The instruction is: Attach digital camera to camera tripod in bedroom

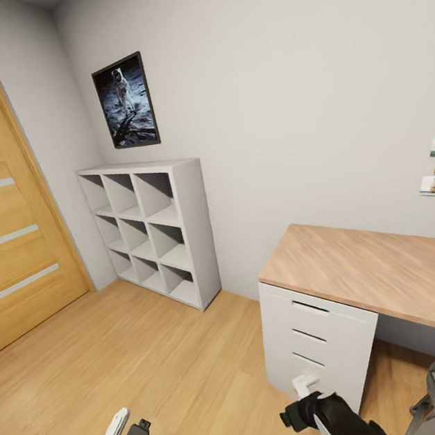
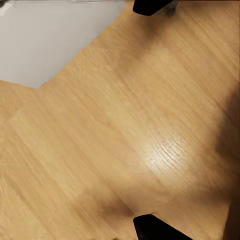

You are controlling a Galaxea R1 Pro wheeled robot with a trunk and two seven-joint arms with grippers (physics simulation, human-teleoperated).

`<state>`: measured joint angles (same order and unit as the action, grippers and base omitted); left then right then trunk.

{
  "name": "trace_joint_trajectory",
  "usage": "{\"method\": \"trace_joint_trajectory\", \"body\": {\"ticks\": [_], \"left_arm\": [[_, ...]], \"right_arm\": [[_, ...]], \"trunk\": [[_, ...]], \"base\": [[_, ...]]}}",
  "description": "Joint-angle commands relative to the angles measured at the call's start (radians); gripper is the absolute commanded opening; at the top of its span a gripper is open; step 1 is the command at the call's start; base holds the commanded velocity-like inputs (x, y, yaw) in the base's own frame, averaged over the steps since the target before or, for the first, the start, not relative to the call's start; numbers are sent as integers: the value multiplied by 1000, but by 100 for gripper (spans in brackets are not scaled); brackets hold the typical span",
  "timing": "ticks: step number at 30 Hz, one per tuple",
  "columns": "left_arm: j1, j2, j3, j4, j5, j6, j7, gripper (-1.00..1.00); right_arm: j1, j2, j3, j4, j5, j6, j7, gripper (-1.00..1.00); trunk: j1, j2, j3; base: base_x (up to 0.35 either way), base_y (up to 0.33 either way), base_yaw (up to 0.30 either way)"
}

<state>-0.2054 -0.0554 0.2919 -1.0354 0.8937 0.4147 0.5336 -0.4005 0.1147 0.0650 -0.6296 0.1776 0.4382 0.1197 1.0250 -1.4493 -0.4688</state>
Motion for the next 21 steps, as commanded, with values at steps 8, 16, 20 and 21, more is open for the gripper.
{"method": "trace_joint_trajectory", "body": {"ticks": [8, 16, 20, 21], "left_arm": [[14, -5, 7, -135, 78, 16, 121, 100], [-71, -14, 8, -18, 131, -103, 159, 100], [-96, -30, -2, 2, 140, -196, 166, 100], [-101, -35, -6, 7, 142, -231, 171, 100]], "right_arm": [[-2, 3, 29, -227, 8, 191, 28, 100], [8, 4, 83, -507, -3, 394, 35, 100], [9, 6, 99, -533, -5, 415, 40, 100], [10, 7, 104, -539, -5, 420, 42, 100]], "trunk": [[27, -50, -23], [57, -106, -48], [73, -134, -61], [77, -141, -64]], "base": [[0, 0, 12], [0, 0, 1], [0, 0, 0], [0, 0, 0]]}}
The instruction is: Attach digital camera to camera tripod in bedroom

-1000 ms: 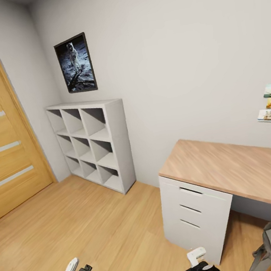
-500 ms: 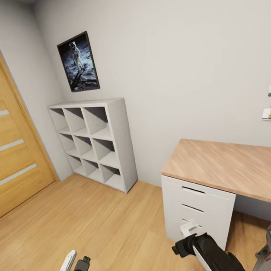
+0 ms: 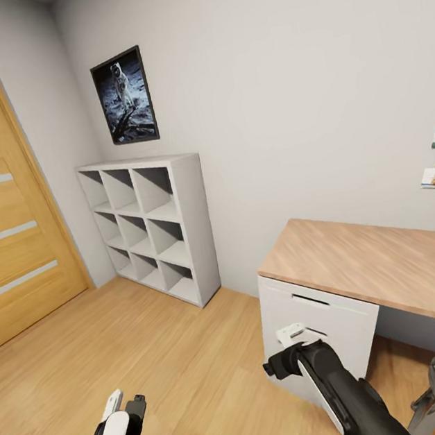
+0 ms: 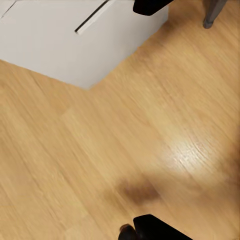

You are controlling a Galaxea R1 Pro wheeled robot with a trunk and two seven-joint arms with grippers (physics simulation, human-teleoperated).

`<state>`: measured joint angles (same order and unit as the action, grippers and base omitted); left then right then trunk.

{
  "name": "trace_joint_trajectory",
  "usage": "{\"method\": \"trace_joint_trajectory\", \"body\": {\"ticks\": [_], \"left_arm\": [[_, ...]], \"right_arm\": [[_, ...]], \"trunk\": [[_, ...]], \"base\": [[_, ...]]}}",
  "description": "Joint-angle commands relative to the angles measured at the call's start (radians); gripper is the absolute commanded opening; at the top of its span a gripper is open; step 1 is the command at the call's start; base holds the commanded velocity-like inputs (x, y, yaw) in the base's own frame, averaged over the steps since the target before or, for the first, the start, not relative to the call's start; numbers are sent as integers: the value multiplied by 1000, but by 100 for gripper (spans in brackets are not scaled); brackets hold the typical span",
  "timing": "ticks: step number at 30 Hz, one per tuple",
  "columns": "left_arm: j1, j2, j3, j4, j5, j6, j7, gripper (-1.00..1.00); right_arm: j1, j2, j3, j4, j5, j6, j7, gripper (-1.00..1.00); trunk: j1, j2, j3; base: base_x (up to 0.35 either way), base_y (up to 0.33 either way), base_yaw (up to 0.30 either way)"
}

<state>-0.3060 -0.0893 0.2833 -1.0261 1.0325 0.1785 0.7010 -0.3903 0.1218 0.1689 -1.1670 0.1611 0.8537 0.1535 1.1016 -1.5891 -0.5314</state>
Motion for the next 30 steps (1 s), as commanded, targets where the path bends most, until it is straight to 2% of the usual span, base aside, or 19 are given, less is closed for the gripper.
{"method": "trace_joint_trajectory", "body": {"ticks": [1, 3, 4, 9, 13, 18, 20, 30], "left_arm": [[-5, -5, -1, 3, 4, -37, 10, 100], [-11, -11, -9, 11, 8, -114, 19, 100], [-15, -14, -21, 24, 12, -177, 23, 100], [-20, -21, -58, 60, 21, -269, 25, 100], [-21, -22, -64, 71, 32, -285, 25, 100], [-22, -18, -74, 89, 91, -293, 22, 100], [-22, -18, -76, 92, 102, -294, 21, 100], [-24, -15, -80, 96, 122, -266, 25, 100]], "right_arm": [[0, 1, 4, -7, 11, 8, 10, 100], [0, 2, 11, -17, 10, 15, 12, 100], [0, 3, 15, -26, 9, 19, 14, 100], [7, 17, 29, -36, 6, 25, 16, 100], [12, 21, 44, -38, 5, 25, 16, 100], [16, 24, 58, -40, 3, 26, 17, 100], [17, 23, 59, -40, 2, 26, 17, 100], [18, 22, 63, -42, 2, 25, 17, 100]], "trunk": [[4, -8, -4], [12, -22, -11], [15, -29, -14], [35, -64, -29], [50, -92, -42], [69, -127, -58], [77, -141, -64], [115, -211, -95]], "base": [[0, 0, 0], [0, 0, 0], [0, 0, 0], [0, 0, 0], [0, 0, 0], [0, 0, 0], [0, 0, 0], [0, 0, 0]]}}
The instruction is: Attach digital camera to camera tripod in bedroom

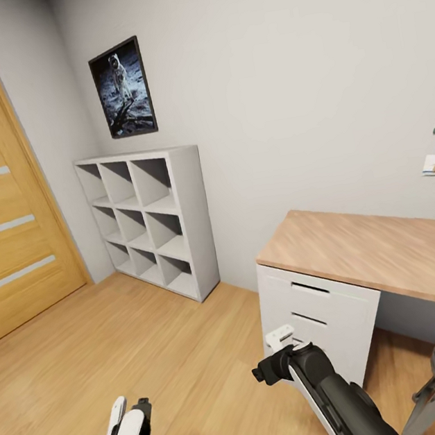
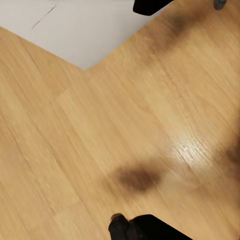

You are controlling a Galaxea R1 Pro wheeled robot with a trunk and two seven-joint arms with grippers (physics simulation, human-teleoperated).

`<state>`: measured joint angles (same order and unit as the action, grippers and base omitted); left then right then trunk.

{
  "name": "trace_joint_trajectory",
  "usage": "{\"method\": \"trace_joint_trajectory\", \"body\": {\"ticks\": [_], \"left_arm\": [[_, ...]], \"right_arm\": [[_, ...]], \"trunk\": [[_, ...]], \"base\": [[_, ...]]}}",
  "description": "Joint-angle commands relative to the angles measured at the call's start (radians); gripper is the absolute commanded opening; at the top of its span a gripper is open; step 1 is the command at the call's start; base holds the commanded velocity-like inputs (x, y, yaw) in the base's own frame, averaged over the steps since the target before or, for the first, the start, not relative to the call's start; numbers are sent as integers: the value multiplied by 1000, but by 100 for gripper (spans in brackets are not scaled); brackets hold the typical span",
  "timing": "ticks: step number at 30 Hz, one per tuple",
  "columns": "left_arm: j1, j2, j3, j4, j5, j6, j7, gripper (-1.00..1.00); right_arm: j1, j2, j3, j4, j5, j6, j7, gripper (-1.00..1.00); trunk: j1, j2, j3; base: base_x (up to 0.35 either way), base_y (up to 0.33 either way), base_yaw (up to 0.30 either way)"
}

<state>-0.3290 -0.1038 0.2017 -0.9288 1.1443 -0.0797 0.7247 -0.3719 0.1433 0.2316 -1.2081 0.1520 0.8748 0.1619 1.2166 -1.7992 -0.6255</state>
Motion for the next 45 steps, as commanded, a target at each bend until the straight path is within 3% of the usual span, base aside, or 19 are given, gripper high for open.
{"method": "trace_joint_trajectory", "body": {"ticks": [1, 8, 21, 29, 33, 37, 45], "left_arm": [[-1, -1, 1, -2, 11, 2, 1, 100], [-9, 0, 2, -9, 13, 56, 8, 100], [-29, 0, 1, -11, 6, 81, 17, 100], [-89, 4, 1, 0, -1, 92, 44, 100], [-104, 5, 0, 1, -4, 94, 50, 100], [-112, 6, -31, 2, -4, 96, 53, 100], [-115, 8, -97, 7, -5, 101, 47, 100]], "right_arm": [[0, 0, 0, -1, 11, 4, 8, 100], [0, 0, 0, -2, 11, 4, 8, 100], [-1, 1, 1, -5, 10, 9, 8, 100], [-14, 7, 0, -8, 8, 90, 8, 100], [-24, 10, -1, -8, -14, 113, 7, 100], [-40, 11, -4, -4, -65, 125, 6, 100], [-46, 12, -7, -1, -97, 137, 5, 100]], "trunk": [[4, -8, -4], [31, -57, -26], [81, -148, -67], [111, -204, -92], [127, -232, -105], [142, -260, -117], [173, -316, -142]], "base": [[0, 0, 0], [0, 0, 0], [0, 0, 0], [0, 0, 0], [0, 0, 0], [0, 0, 0], [0, 0, 0]]}}
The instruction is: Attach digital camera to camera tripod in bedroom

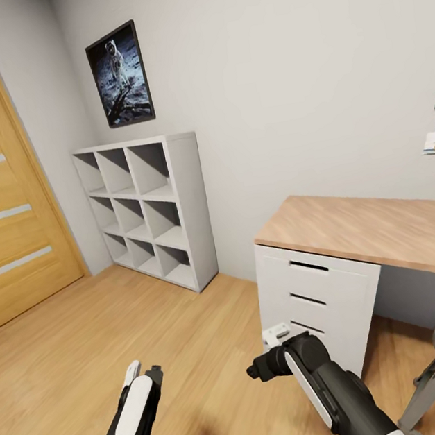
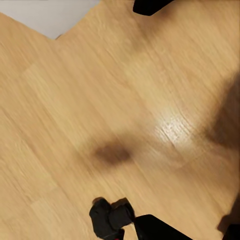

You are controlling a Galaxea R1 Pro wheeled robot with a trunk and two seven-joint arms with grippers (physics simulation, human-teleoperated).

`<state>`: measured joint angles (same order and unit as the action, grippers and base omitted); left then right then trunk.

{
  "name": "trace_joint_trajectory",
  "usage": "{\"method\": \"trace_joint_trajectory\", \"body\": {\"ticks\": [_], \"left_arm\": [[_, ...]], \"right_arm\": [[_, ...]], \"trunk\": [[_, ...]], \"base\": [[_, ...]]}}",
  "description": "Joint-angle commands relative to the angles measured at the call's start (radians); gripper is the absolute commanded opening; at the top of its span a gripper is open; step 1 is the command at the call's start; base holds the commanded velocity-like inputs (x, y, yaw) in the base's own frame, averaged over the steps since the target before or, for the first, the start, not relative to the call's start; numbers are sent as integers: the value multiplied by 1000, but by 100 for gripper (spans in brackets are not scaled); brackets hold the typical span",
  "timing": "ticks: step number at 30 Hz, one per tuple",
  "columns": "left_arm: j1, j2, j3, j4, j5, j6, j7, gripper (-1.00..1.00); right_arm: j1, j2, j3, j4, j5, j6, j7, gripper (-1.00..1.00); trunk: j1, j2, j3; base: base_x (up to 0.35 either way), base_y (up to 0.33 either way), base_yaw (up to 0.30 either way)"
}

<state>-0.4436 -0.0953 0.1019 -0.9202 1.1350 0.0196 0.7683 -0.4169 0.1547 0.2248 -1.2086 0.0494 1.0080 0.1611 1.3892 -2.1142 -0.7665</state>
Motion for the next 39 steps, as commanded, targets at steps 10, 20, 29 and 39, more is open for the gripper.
{"method": "trace_joint_trajectory", "body": {"ticks": [10, 20, 29, 39], "left_arm": [[13, 3, 6, -10, 21, -1, -1, 100], [21, 3, 59, -18, 71, 0, -2, 100], [21, -1, 74, -13, 158, -83, -13, 100], [5, -9, 67, -5, 187, -208, -16, 100]], "right_arm": [[-2, 0, -1, -1, -3, 19, 5, 100], [-2, 0, -1, -2, -5, 21, 5, 100], [-3, 1, -3, -6, -5, 39, 6, 100], [-41, 3, -6, -6, -31, 39, 4, 100]], "trunk": [[38, -71, -32], [77, -141, -64], [111, -204, -92], [149, -274, -123]], "base": [[0, 0, 0], [0, 0, 0], [0, 0, 0], [0, 0, 0]]}}
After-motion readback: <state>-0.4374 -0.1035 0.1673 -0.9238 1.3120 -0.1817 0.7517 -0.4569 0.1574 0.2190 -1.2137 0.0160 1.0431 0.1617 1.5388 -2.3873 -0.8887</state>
